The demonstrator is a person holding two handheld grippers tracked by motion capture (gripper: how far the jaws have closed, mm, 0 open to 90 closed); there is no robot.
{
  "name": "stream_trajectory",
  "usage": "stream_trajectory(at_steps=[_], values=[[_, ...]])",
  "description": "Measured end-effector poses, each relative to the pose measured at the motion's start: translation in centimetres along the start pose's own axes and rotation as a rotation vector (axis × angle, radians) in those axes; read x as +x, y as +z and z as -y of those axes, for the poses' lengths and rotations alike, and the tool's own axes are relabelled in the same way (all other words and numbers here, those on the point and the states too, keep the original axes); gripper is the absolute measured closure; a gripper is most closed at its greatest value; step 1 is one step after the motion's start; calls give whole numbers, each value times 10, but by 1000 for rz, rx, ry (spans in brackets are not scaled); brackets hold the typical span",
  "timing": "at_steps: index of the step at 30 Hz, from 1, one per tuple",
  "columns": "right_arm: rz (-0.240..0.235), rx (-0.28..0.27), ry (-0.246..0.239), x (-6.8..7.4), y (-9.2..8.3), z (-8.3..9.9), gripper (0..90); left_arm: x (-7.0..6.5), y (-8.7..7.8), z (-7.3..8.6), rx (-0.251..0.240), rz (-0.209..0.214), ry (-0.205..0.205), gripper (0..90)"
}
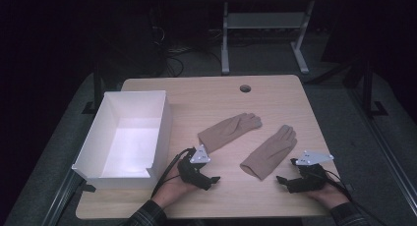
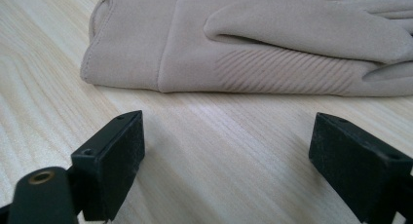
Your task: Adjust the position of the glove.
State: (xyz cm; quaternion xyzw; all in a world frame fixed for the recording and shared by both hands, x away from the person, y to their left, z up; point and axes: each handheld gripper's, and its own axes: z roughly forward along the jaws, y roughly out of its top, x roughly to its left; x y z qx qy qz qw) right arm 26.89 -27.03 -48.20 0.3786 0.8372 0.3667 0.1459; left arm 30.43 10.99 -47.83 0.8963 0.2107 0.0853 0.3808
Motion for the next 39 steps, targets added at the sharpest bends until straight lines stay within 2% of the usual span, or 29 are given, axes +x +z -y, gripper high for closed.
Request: stream_trajectory(at_steps=[6,10,13,15,18,20,24,25,26,27,30,31,32,33,34,35,37,39], values=[[0,1,-3,0,0,0,125,0,-1,0,11,-1,0,123],[-8,22,0,0,-2,-1,125,1,-2,-1,19,2,7,122],[-10,62,-11,0,-3,-5,145,2,-3,-1,30,5,16,122],[-16,81,-17,-2,-4,-8,197,2,-3,0,24,12,24,122],[-6,75,-13,-2,-7,-12,225,2,-4,1,23,14,22,123],[9,51,3,-2,-11,-16,301,2,-3,2,3,14,22,122],[11,35,22,-4,-13,-19,362,2,-3,2,1,16,25,123],[7,35,36,-5,-13,-21,434,2,-3,2,1,16,26,123],[7,35,36,-5,-13,-21,434,2,-3,2,1,16,26,123],[-7,19,40,-6,-15,-24,506,1,-3,2,-2,16,20,123],[-15,13,54,-7,-16,-27,558,1,-3,2,-3,16,21,123],[-24,8,66,-8,-16,-30,639,1,-3,2,-2,16,19,123],[-24,8,66,-8,-16,-30,639,1,-3,2,-2,16,19,127],[-19,10,58,-8,-16,-34,721,0,-3,3,-2,14,19,132],[-19,10,58,-8,-16,-34,721,0,-3,3,-2,14,19,132],[-32,2,65,-9,-15,-38,782,-1,-3,3,-4,10,15,132],[-36,0,61,-10,-15,-39,807,-1,-3,3,-5,11,15,133],[-53,-4,50,-10,-12,-45,894,-1,-3,2,-2,8,21,132]])
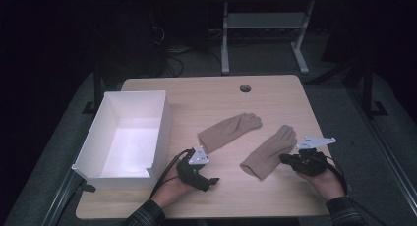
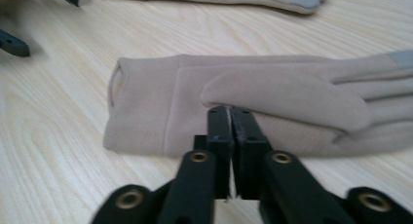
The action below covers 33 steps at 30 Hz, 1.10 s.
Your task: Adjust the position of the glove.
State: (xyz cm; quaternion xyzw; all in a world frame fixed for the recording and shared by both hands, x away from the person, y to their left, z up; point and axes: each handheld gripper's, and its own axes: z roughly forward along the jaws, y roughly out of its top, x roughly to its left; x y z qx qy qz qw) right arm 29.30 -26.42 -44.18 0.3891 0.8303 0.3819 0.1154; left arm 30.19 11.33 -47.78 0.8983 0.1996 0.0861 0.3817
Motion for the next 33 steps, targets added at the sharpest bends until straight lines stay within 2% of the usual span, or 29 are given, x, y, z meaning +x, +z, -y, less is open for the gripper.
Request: stream_trajectory(at_steps=[16,25,33], values=[[-39,0,-60,5,16,-15,899,-2,0,1,-1,-8,-13,133],[-81,16,-79,17,35,-31,898,-2,-1,1,-1,-8,-14,133],[-104,40,-100,25,54,-38,899,-2,0,1,-1,-6,-18,133]])
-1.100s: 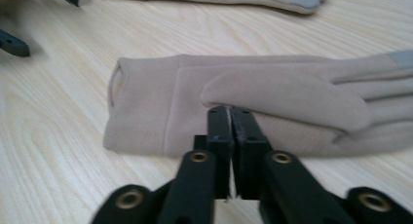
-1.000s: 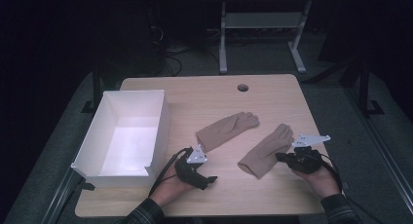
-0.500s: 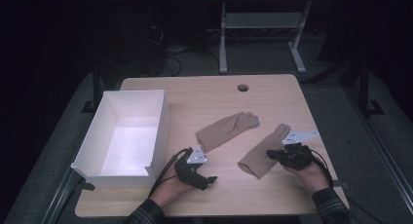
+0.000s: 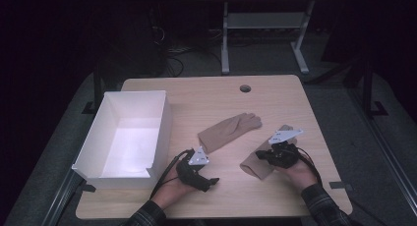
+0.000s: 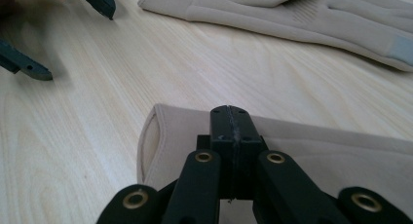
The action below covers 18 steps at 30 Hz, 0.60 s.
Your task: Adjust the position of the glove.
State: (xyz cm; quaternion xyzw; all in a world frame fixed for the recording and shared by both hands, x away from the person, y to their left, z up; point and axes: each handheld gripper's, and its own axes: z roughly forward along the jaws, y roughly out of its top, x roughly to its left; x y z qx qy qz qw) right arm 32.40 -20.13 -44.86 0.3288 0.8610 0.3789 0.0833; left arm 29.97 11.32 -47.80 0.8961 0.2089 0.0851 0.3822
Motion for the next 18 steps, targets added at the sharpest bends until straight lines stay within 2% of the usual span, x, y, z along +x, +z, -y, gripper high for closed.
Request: stream_trajectory(at_steps=[11,13,14,18], values=[[-33,31,-20,6,22,-7,898,0,0,0,1,0,-1,133],[-36,56,-36,7,28,-6,898,0,0,0,0,0,-1,133],[-34,72,-39,8,28,-6,899,0,0,0,0,0,-1,133],[-41,71,-46,9,29,-5,898,0,0,0,3,0,-2,133]])
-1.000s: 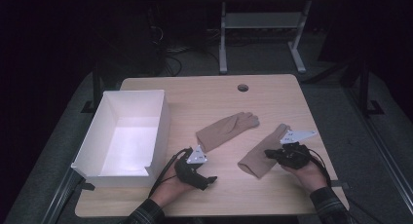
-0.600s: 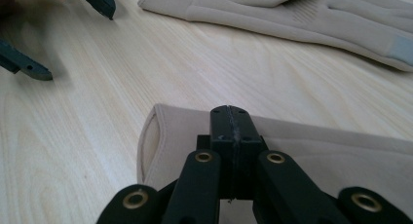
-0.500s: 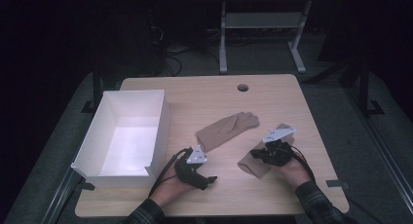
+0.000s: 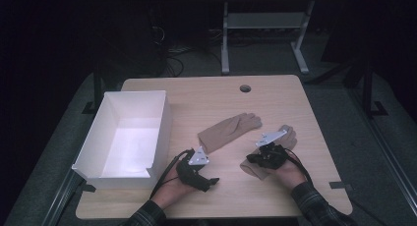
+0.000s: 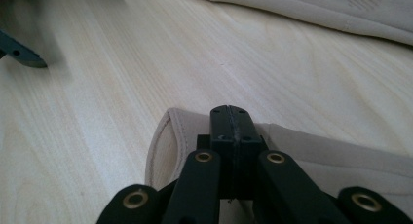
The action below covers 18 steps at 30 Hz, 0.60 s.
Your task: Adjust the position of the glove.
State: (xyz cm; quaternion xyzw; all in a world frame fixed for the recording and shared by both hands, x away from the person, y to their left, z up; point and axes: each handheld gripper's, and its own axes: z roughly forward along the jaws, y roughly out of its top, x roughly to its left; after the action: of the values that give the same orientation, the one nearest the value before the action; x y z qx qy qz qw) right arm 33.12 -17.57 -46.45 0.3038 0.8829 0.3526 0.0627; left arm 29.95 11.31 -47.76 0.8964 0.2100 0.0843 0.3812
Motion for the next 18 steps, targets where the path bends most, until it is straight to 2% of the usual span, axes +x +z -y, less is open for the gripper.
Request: stream_trajectory(at_steps=[10,18], values=[[-10,30,-33,9,-10,9,899,0,0,0,-2,-3,2,133],[-32,45,-15,13,-22,22,898,0,0,0,-3,-4,7,133]])
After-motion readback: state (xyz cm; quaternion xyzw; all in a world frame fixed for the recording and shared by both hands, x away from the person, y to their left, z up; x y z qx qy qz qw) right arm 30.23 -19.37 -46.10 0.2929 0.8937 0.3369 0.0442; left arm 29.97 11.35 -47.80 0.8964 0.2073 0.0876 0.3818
